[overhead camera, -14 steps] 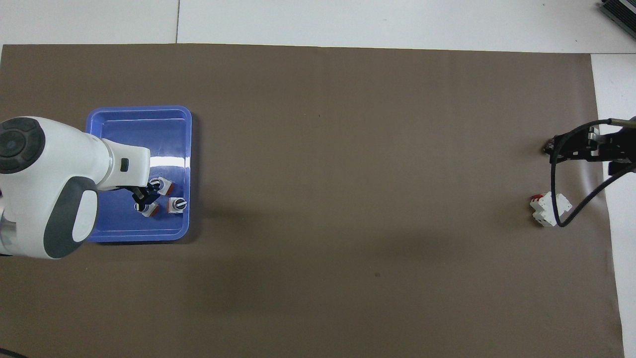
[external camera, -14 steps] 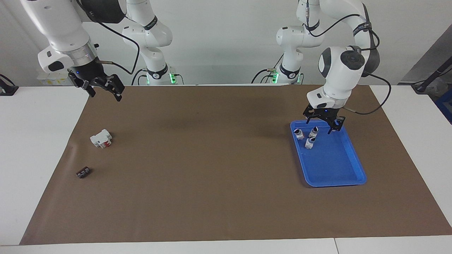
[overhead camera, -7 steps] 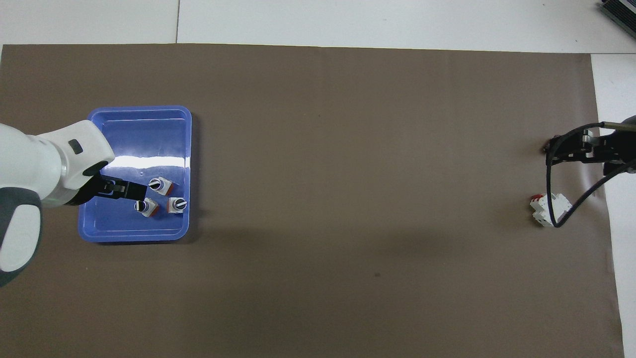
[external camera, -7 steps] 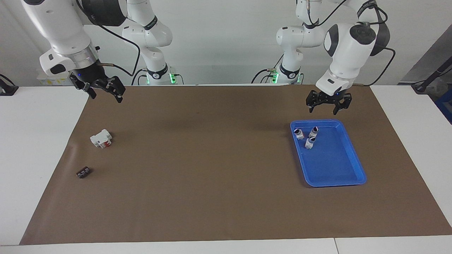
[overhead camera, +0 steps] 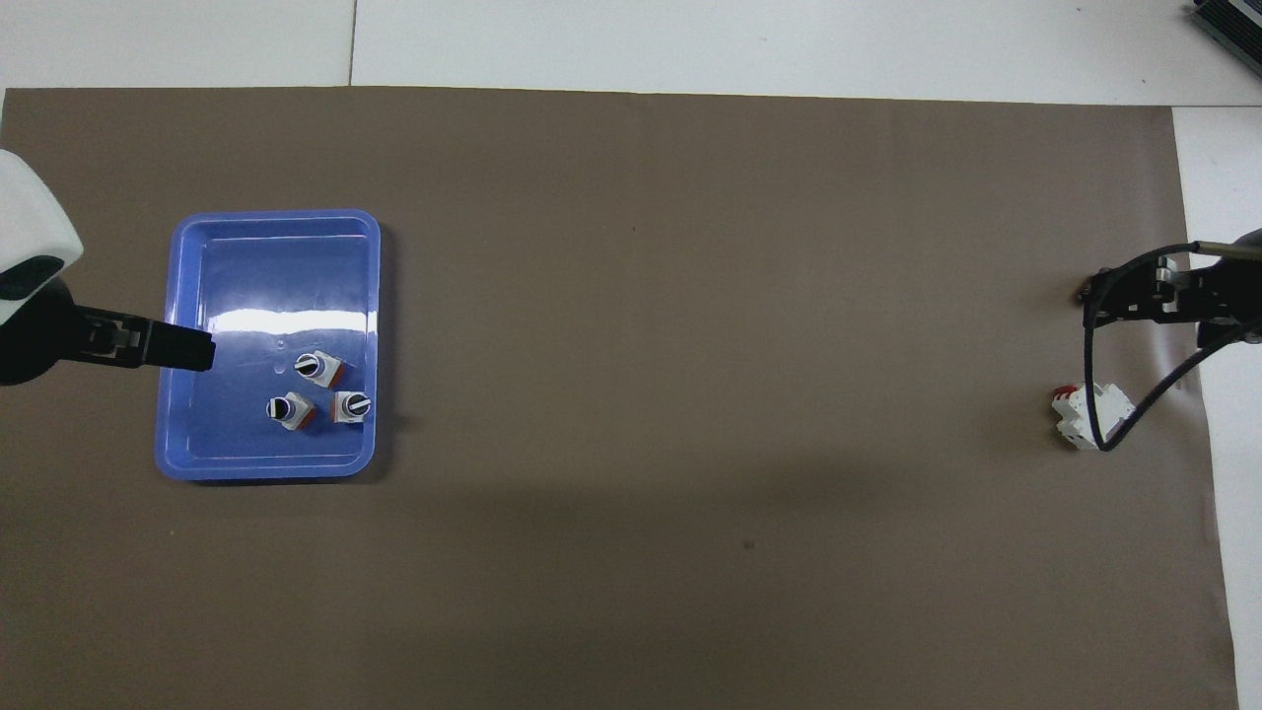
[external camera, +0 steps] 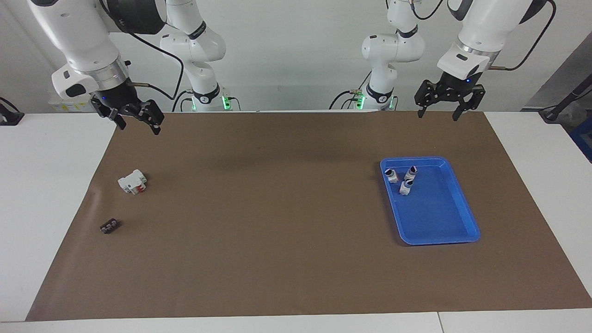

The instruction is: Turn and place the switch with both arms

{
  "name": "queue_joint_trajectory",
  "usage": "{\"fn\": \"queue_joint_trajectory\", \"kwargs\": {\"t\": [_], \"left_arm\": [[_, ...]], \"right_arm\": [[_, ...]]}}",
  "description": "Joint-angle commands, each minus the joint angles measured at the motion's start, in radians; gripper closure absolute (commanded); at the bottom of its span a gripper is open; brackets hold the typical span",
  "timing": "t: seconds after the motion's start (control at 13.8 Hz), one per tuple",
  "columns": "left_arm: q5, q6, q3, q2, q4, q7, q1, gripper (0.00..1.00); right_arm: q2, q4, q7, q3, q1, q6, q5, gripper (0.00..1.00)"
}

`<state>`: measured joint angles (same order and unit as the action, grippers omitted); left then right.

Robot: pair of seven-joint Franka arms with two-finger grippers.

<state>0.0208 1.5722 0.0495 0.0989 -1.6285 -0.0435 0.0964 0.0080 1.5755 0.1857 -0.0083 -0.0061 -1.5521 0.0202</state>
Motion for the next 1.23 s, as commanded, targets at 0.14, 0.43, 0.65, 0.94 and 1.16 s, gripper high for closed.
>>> {"fn": "queue_joint_trajectory", "kwargs": {"t": [0.14, 0.43, 0.65, 0.94, 1.16], "left_arm": [[0.010, -0.099, -0.005, -0.097, 0.163, 0.010, -0.006, 0.00], [-0.008, -0.144, -0.014, -0.093, 0.181, 0.017, -0.033, 0.00], [-0.010, -0.159, -0.016, -0.074, 0.157, 0.016, -0.066, 0.00], [-0.015, -0.198, -0.022, -0.080, 0.170, 0.005, -0.070, 0.00], [-0.005, -0.179, -0.023, -0.076, 0.170, 0.007, -0.081, 0.00]], "right_arm": [[-0.022, 0.029, -0.008, -0.002, 0.006, -0.023, 0.015, 0.01], [-0.022, 0.029, -0.008, -0.002, 0.003, -0.023, 0.014, 0.01], [-0.022, 0.029, -0.006, -0.002, 0.002, -0.022, 0.009, 0.01], [-0.022, 0.029, 0.027, -0.002, 0.008, -0.022, 0.001, 0.01], [-0.020, 0.028, 0.031, -0.001, 0.008, -0.026, 0.000, 0.01]]}}
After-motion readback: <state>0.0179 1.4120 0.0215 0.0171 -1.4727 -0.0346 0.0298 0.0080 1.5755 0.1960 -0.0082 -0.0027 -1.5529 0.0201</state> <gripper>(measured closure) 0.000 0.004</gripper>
